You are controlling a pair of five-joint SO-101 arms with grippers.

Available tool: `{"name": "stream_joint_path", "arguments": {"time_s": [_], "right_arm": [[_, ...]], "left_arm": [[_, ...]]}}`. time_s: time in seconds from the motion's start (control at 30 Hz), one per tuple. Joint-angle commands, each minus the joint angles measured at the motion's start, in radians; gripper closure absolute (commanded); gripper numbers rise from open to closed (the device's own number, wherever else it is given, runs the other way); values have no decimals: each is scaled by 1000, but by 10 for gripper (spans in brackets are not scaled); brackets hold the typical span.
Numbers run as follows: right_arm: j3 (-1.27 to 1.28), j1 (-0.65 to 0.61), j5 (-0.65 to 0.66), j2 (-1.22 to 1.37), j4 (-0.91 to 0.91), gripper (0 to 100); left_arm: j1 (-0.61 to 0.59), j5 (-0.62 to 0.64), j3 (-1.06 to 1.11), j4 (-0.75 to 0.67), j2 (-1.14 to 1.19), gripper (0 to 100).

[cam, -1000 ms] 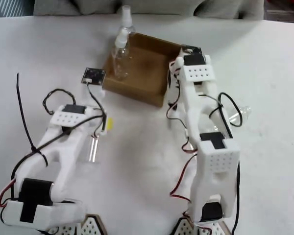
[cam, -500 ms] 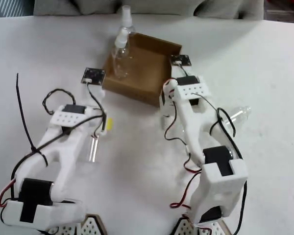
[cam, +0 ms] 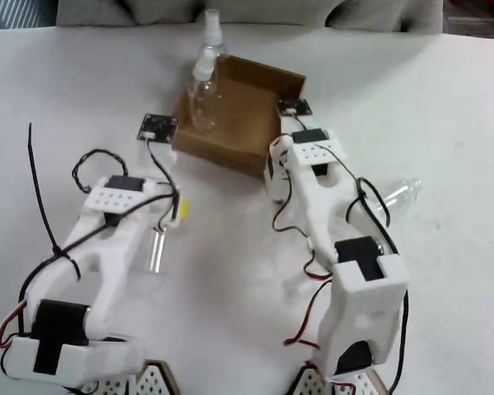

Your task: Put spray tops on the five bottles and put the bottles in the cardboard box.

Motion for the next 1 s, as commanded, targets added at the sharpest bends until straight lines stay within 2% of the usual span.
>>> {"name": "stream_joint_path", "arguments": {"time_s": [0.0, 0.07, 0.17, 0.23, 0.3, 0.53, 0.63, 0.77, 0.97], "right_arm": [[-18, -31, 11, -36, 8, 851], [-14, -27, 17, -25, -10, 878], [-20, 10, 20, -24, -31, 994], [-32, 41, 20, -44, -30, 961], [-54, 90, 34, -84, -16, 985], [-130, 298, 256, -283, 194, 981], [-130, 420, 465, -354, 268, 981], [-123, 598, 807, -397, 360, 981], [-34, 855, 1603, -371, 463, 981]], "left_arm": [[8, -9, -3, -23, -51, 946], [8, -9, -2, -23, -51, 946], [8, -9, -2, -23, -51, 946], [8, -9, -2, -23, -51, 946], [8, -9, -2, -23, -51, 947], [10, -9, -2, -23, -51, 947], [10, -9, -2, -23, -51, 947], [10, -9, -2, -25, -51, 947], [12, -9, -2, -25, -51, 947]]}}
